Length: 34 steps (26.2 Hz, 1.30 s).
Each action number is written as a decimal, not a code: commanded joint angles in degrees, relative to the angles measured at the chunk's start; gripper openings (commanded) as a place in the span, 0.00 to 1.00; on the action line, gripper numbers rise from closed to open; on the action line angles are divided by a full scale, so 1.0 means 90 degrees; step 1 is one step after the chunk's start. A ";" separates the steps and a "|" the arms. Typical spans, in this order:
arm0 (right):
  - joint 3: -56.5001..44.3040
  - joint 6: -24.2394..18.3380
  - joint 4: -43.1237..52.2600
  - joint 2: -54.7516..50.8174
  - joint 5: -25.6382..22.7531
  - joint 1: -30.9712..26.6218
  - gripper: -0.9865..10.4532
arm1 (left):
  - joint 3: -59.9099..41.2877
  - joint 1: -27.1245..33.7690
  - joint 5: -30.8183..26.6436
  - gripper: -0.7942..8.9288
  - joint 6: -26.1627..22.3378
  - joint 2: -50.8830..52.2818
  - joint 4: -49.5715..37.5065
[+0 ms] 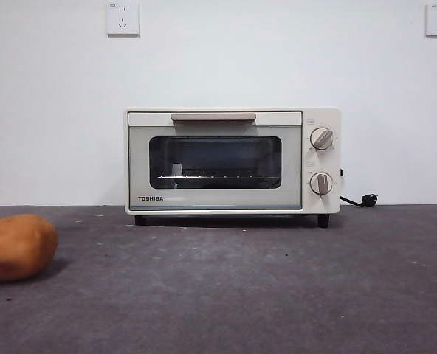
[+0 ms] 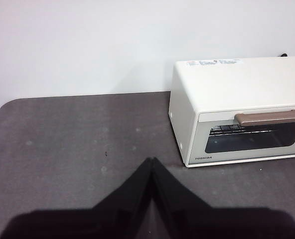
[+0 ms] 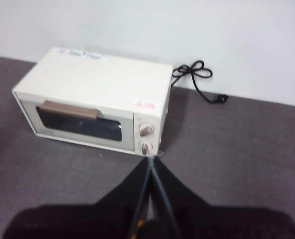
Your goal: Take the eggplant from the table,put the eggplant in the oven
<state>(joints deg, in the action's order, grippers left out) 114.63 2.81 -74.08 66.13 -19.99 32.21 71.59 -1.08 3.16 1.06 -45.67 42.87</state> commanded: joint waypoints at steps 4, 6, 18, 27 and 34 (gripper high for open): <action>-0.0005 0.0068 -0.0364 0.0155 -0.0019 0.0005 0.09 | 0.0019 -0.0015 -0.0015 0.08 -0.0066 0.0019 -0.0010; -0.0005 0.0068 -0.0515 0.0233 -0.0022 0.0005 0.09 | 0.0019 -0.0015 -0.0012 0.08 -0.0066 0.0022 -0.0007; -0.0005 0.0068 -0.0515 0.0736 -0.0022 0.0005 0.09 | 0.0022 -0.0015 0.0527 0.08 0.0248 -0.0010 -0.0058; -0.0005 0.0068 -0.0517 0.1161 -0.0022 0.0002 0.09 | 0.0022 0.0007 0.0418 0.08 -0.0444 0.0291 -0.0767; -0.0005 0.0068 -0.0517 0.1413 -0.0022 0.0002 0.09 | 0.0000 0.0231 0.0316 0.08 -0.1668 0.1212 -0.0913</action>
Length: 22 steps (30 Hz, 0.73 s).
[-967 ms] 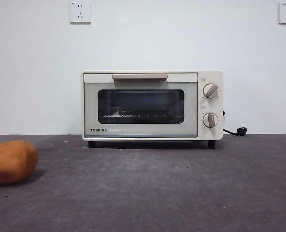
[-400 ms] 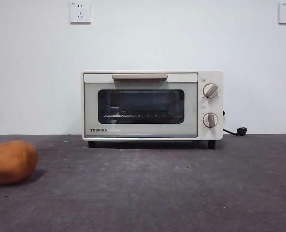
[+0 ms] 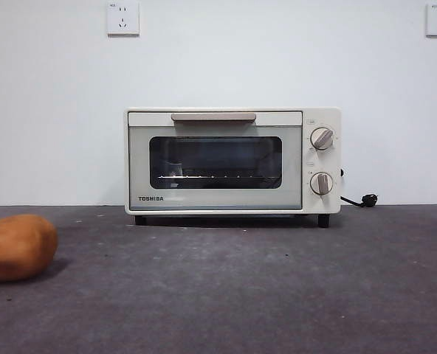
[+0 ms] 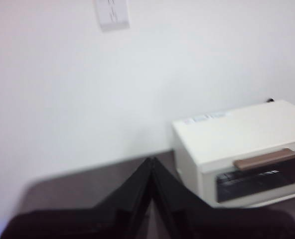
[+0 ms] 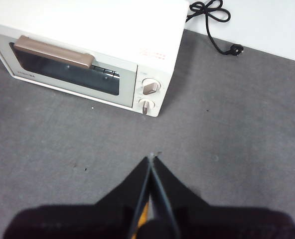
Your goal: Take the eggplant from the table,put the eggplant in the oven
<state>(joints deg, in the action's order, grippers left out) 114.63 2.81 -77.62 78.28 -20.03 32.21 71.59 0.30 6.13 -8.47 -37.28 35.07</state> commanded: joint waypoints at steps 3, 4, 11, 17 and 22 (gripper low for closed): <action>-0.0005 0.0068 -0.0124 0.0119 -0.0012 0.0002 0.09 | -0.0172 0.0219 -0.0017 0.08 -0.0755 0.0721 -0.0158; -0.0005 0.0068 -0.0121 0.0124 -0.0019 0.0002 0.09 | -0.0299 0.0253 -0.0017 0.08 -0.0792 0.0862 -0.0260; -0.0005 0.0068 -0.0121 0.0148 -0.0017 0.0002 0.09 | -0.2416 0.0389 0.0015 0.08 -0.0721 0.2144 -0.1831; -0.0005 0.0068 -0.0121 0.0148 -0.0017 0.0002 0.09 | -0.4391 0.0386 0.0029 0.08 -0.0294 0.2968 -0.2489; -0.0005 0.0068 -0.0121 0.0148 -0.0017 0.0002 0.09 | -0.5656 0.0386 0.0022 0.08 -0.0160 0.3487 -0.2720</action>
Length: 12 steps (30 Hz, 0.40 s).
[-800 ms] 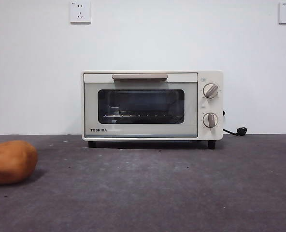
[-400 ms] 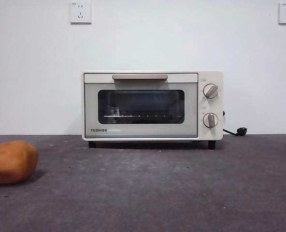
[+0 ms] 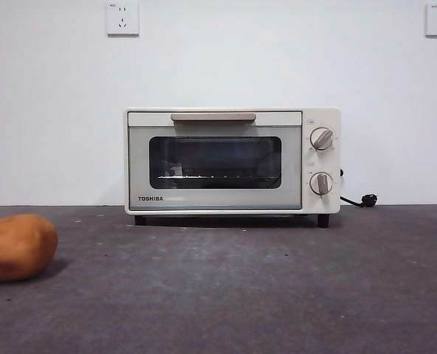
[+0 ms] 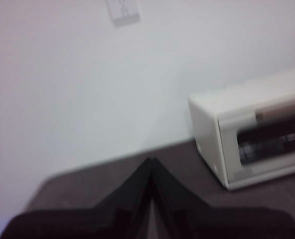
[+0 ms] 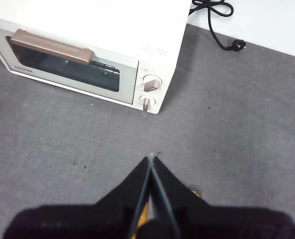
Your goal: Take the eggplant from the table,put the eggplant in the oven
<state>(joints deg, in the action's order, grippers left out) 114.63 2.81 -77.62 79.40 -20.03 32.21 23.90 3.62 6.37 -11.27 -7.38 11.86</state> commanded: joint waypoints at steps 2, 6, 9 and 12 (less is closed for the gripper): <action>-0.0005 0.0068 -0.0121 0.0027 -0.0017 0.0002 0.09 | -0.0814 0.0019 -0.0078 0.08 0.0279 0.0372 -0.0136; -0.0005 0.0068 -0.0121 0.0027 -0.0017 0.0002 0.09 | -0.1520 0.0019 -0.0214 0.08 0.0498 0.0721 -0.0136; -0.0005 0.0068 -0.0121 0.0027 -0.0017 0.0002 0.09 | -0.1950 0.0017 -0.0211 0.08 0.0794 0.0794 -0.0131; -0.0005 0.0068 -0.0121 0.0027 -0.0017 0.0002 0.09 | -0.2193 0.0017 -0.0211 0.08 0.0979 0.0794 -0.0129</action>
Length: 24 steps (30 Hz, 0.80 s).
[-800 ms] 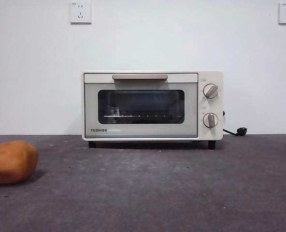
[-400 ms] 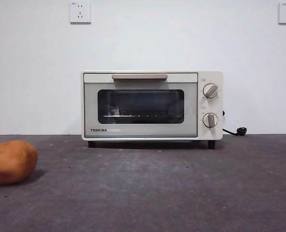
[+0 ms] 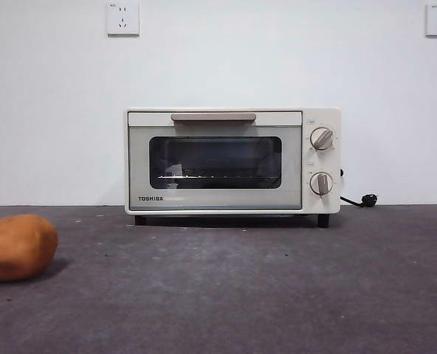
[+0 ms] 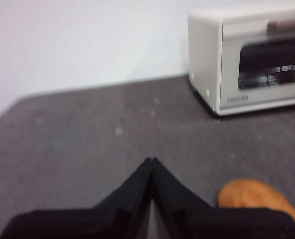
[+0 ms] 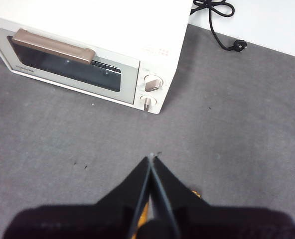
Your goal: Take the eggplant from the table,put the eggplant in the oven
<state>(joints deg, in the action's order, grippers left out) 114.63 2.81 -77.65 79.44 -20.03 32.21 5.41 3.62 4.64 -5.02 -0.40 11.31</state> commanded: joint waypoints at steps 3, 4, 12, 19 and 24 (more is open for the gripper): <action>-0.0005 0.0068 -0.0119 0.0022 -0.0017 0.0002 0.09 | -0.0287 0.0017 -0.0022 0.08 0.0357 0.0019 0.0000; -0.0005 0.0068 -0.0119 0.0022 -0.0017 0.0002 0.09 | -0.0342 0.0017 -0.0022 0.08 0.0381 0.0019 0.0012; -0.0005 0.0068 -0.0117 0.0022 -0.0015 0.0002 0.09 | -0.0478 0.0007 -0.0017 0.08 0.0442 0.0019 0.0022; -0.0005 0.0068 -0.0117 0.0022 -0.0017 0.0002 0.09 | -0.0471 0.0012 -0.0005 0.08 0.0680 -0.0044 0.0015; -0.0005 0.0068 -0.0117 0.0022 -0.0017 0.0002 0.09 | -0.0471 0.0012 -0.0002 0.08 0.0680 -0.0058 0.0015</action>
<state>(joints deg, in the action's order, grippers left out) 114.63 2.81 -77.65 79.44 -20.08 32.21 1.61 3.62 4.64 0.69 -0.91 11.88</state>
